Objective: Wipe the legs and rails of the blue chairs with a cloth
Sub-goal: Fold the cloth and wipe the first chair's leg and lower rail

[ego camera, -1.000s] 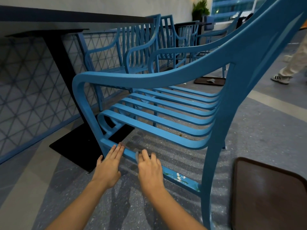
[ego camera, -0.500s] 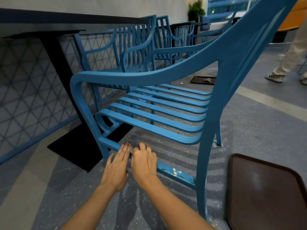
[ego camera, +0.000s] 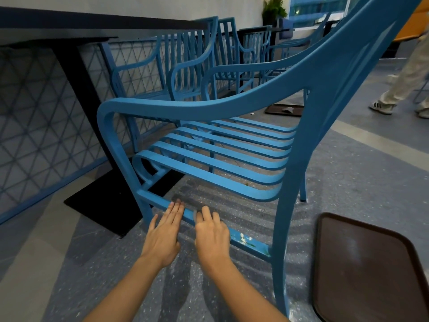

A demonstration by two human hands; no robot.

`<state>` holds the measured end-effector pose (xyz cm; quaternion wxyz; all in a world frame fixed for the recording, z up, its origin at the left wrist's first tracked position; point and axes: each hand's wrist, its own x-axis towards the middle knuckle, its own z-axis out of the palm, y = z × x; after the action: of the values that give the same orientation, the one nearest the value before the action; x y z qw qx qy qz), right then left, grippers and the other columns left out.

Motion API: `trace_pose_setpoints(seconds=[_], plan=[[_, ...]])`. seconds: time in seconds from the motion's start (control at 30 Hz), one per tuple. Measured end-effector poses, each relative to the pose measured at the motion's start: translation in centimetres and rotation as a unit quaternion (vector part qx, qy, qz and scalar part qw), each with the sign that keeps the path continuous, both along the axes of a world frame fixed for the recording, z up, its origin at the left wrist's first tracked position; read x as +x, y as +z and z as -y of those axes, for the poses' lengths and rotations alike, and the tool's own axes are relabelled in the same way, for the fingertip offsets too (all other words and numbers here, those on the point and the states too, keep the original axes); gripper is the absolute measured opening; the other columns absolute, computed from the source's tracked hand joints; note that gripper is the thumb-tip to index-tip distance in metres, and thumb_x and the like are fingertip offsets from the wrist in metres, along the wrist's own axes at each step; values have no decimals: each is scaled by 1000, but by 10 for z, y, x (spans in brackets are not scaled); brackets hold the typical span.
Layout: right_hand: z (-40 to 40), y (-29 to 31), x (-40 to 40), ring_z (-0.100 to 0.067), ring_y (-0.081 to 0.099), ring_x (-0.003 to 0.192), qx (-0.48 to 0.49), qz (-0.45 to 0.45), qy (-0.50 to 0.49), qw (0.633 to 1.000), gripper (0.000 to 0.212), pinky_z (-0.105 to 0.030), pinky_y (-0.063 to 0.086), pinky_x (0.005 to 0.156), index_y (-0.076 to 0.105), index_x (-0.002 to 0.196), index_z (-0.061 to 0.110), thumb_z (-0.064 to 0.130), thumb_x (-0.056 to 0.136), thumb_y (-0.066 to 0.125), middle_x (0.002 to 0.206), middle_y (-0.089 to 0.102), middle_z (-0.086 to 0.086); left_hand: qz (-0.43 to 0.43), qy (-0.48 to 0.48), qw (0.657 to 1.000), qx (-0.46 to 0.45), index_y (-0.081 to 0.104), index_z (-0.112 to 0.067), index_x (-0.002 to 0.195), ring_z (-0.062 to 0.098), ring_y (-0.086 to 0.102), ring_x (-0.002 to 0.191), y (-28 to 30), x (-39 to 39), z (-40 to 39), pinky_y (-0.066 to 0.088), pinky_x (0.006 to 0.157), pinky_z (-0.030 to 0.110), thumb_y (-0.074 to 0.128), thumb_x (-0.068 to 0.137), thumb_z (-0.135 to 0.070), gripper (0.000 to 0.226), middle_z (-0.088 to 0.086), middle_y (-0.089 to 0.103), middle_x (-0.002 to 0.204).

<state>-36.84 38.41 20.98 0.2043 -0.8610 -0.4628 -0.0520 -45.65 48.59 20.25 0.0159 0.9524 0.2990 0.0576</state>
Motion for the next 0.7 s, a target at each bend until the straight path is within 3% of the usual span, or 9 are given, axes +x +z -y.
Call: trace_pose_setpoints(seconds=[0.17,0.27,0.37,0.5,0.7], plan=[[22,-3,1,-22,59,92,-12,15,-19,1000,52,-35,52,78,57,128,9,1,78,69,110,59,-4,-11,17,1000,11,-20,-19,150,11,-18,146,5,-4,-7,0,122,42,54,85,-9,99,-5,-28,154],[19,5,3,-24,54,104,-6,-38,-39,998,46,-37,49,88,56,129,11,2,85,64,122,53,-6,-2,23,1000,14,-24,-19,147,11,-17,146,6,-11,-13,2,122,42,57,84,-9,103,-3,-26,156],[5,23,4,-27,53,110,-1,-87,-75,993,30,-39,49,90,64,118,10,8,88,64,126,53,-9,-3,13,1000,19,-26,-20,145,10,-20,144,6,-16,-15,0,122,40,57,83,-7,104,-4,-27,155],[-14,28,-4,-28,52,115,18,-98,-66,993,32,-40,49,92,60,123,10,5,91,57,132,49,-12,6,-1,1000,20,-27,-20,144,10,-23,143,3,-12,-6,-3,121,38,51,84,-4,100,-4,-26,156],[-16,21,-5,-28,47,122,-12,-92,-73,993,31,-39,45,97,58,124,12,10,94,54,145,38,-10,10,-39,999,13,-8,-16,153,12,-14,148,0,8,19,-3,122,37,37,100,-31,72,-3,-16,160]])
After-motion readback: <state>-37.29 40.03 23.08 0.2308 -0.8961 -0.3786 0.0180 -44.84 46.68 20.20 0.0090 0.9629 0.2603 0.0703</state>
